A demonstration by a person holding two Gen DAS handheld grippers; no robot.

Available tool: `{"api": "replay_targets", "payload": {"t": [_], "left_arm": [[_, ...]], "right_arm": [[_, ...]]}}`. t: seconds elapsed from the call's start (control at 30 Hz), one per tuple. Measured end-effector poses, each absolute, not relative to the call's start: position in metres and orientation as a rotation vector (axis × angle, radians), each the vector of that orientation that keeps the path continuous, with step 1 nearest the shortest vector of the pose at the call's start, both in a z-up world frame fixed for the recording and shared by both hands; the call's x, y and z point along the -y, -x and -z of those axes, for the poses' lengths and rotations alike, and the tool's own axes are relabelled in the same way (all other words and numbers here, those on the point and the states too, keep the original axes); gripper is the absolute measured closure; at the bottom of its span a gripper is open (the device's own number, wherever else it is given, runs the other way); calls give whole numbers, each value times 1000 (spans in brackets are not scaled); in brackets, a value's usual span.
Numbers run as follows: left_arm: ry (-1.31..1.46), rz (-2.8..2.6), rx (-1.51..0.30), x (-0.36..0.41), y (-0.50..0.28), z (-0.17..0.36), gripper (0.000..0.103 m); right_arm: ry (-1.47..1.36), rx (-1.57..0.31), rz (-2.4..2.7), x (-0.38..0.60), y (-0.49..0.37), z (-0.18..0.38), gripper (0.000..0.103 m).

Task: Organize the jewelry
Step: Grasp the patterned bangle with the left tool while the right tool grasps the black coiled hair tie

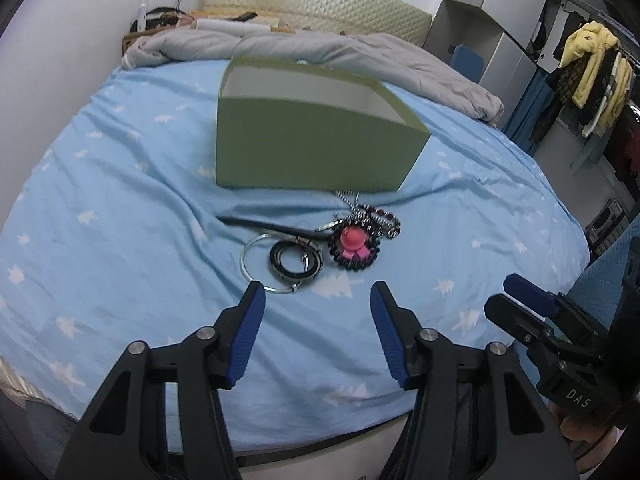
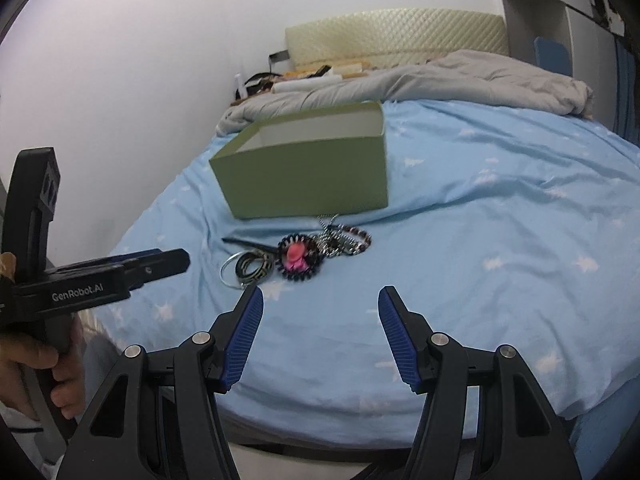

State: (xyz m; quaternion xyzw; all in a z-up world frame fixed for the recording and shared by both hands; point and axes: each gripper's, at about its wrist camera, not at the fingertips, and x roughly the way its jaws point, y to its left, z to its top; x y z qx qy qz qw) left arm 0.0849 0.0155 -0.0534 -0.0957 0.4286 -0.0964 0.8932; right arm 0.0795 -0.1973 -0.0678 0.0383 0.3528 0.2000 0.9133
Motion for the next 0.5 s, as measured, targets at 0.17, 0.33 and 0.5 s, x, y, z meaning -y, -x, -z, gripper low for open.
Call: {"api": "replay_targets", "payload": {"t": [0.17, 0.33, 0.5], "left_arm": [[226, 198, -924, -20, -99, 71, 55], [242, 191, -947, -23, -113, 82, 55], [239, 189, -969, -27, -127, 92, 55]], "right_arm": [[-77, -753, -414, 188, -98, 75, 55], [-91, -787, -402, 183, -122, 84, 64], [-95, -808, -403, 176, -140, 93, 66]]}}
